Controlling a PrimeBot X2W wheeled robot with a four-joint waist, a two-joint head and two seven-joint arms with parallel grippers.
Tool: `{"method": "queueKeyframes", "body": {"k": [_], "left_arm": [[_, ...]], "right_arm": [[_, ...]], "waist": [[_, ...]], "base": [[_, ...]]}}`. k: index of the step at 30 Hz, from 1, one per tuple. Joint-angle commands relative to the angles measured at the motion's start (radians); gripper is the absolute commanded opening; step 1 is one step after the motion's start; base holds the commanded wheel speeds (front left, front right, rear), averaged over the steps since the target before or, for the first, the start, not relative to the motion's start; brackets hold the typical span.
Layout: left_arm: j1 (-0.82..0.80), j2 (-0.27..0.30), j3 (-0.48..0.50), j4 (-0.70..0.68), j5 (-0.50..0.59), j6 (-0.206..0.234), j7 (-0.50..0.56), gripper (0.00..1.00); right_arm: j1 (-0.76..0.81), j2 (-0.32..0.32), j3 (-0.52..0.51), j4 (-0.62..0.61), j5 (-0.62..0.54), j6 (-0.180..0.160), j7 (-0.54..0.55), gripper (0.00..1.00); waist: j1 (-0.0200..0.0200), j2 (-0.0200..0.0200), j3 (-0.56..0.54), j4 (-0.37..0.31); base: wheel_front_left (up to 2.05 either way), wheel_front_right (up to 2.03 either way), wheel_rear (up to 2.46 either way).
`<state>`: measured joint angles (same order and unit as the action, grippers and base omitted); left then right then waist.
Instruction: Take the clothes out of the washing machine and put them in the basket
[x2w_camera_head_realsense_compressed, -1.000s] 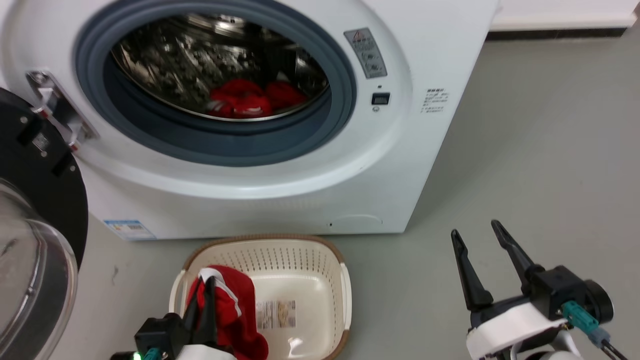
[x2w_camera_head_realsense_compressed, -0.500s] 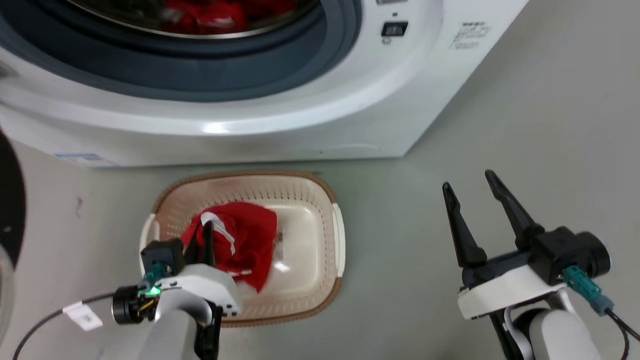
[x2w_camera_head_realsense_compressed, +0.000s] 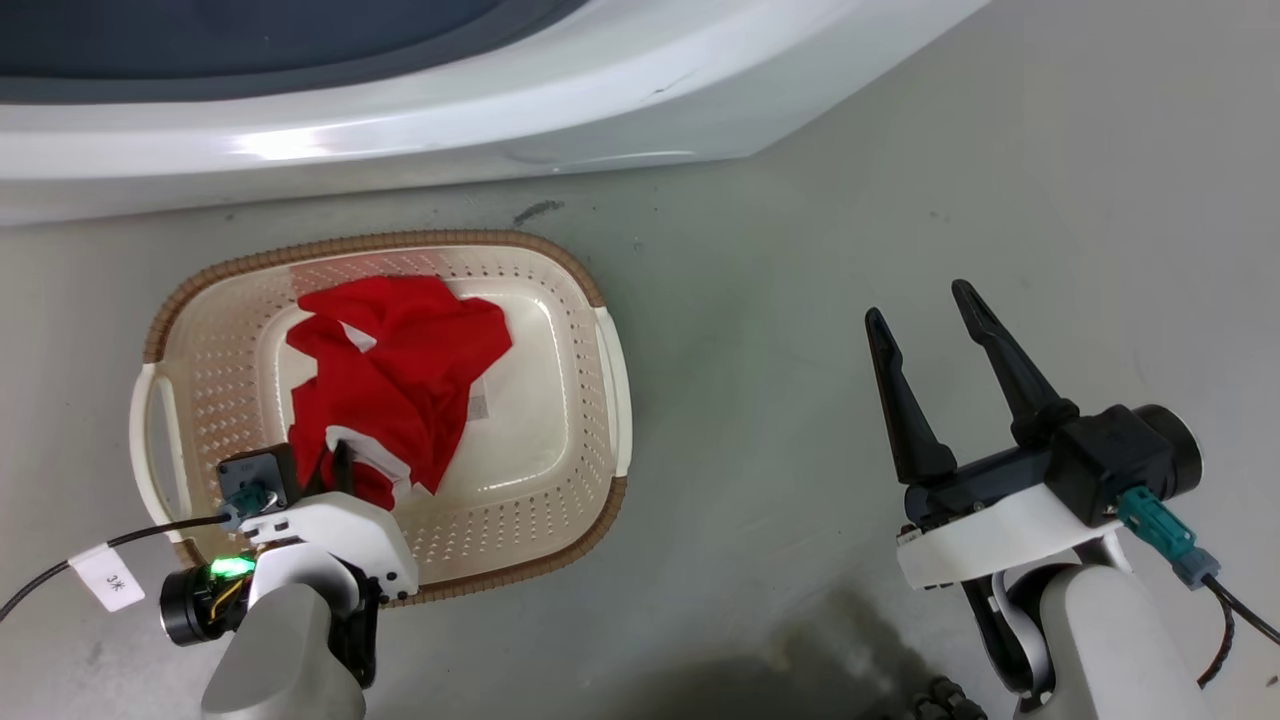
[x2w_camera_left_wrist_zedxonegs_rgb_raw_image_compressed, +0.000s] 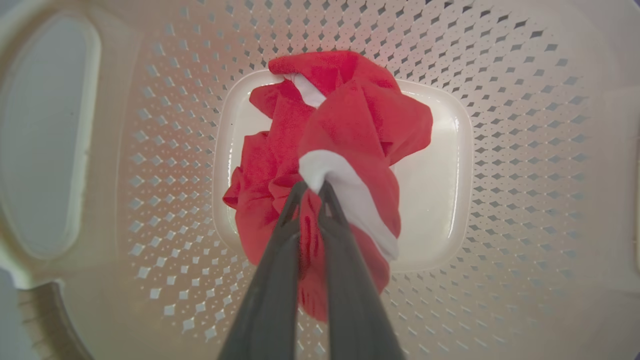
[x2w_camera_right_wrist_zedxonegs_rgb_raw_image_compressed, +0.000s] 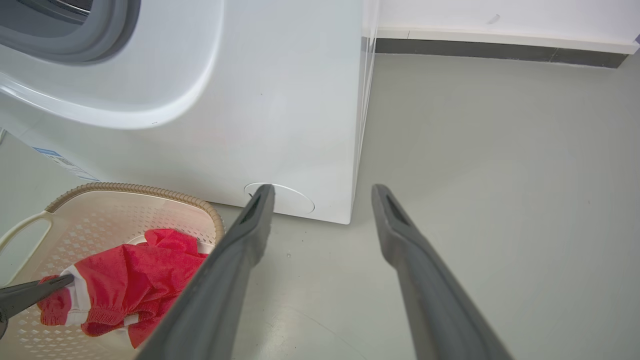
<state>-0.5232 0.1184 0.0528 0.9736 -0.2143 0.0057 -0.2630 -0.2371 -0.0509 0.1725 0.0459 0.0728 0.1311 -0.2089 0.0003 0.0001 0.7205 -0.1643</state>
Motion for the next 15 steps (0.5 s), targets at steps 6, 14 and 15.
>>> {"method": "queueKeyframes", "body": {"k": [6,14,15], "left_arm": [[-0.02,-0.002,0.027,0.013,0.004,-0.009,-0.002,1.0],[0.092,-0.025,0.061,-0.117,0.028,-0.04,-0.002,1.0],[0.108,-0.026,0.063,-0.136,0.032,-0.043,-0.002,1.0]], "right_arm": [[-0.033,0.001,-0.001,0.039,-0.008,-0.001,-0.016,1.0],[0.013,0.001,-0.04,0.072,-0.032,-0.001,-0.021,1.0],[0.02,0.001,-0.047,0.068,-0.034,-0.001,-0.02,1.0]], "waist": [[-0.0003,-0.0001,-0.011,0.016],[-0.0003,-0.0001,-0.21,0.055],[-0.0003,-0.0001,-0.232,0.06]], "base": [[0.0,0.0,0.0],[0.0,0.0,0.0],[0.0,0.0,0.0]]}}
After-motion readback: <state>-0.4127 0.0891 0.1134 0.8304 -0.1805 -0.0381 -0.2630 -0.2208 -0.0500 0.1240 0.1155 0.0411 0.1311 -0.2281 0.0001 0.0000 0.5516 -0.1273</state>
